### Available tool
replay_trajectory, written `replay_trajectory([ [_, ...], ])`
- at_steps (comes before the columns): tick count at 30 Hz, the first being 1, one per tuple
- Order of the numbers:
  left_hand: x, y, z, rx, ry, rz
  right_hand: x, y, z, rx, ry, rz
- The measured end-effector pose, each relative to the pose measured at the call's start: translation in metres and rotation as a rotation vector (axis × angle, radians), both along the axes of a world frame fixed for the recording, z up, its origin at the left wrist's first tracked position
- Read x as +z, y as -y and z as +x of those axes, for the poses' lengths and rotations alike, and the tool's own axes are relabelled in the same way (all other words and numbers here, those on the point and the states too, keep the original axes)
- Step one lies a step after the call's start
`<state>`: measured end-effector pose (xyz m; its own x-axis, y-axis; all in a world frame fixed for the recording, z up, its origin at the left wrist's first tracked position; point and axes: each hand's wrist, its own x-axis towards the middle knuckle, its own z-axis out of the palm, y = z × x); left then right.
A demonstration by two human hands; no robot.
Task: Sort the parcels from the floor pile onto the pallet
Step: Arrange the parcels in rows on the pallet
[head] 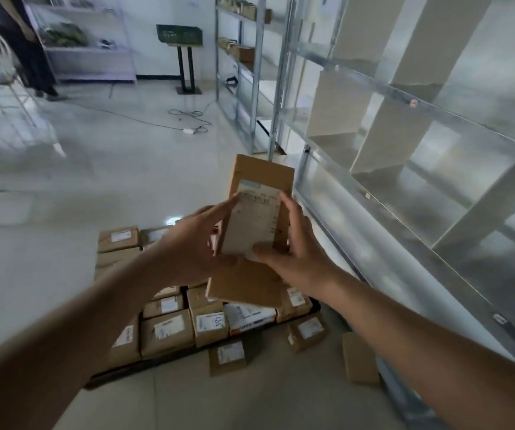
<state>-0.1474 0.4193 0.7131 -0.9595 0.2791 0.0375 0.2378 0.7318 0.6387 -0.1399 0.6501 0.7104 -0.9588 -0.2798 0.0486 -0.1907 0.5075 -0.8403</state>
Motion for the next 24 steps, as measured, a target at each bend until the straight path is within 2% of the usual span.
replay_trajectory([
  [4, -0.018, 0.088, 0.015, 0.040, -0.020, -0.026, -0.010, 0.091, 0.014, -0.006, 0.027, -0.020],
  [14, -0.035, 0.318, 0.038, -0.073, 0.087, -0.031, -0.047, 0.325, 0.044, -0.040, 0.094, -0.062],
  [19, -0.044, 0.389, 0.016, -0.061, 0.117, -0.040, -0.057, 0.399, 0.020, -0.047, 0.125, -0.030],
  [24, -0.067, 0.448, -0.045, -0.078, 0.186, -0.023, -0.073, 0.457, -0.035, -0.046, 0.176, -0.034],
])
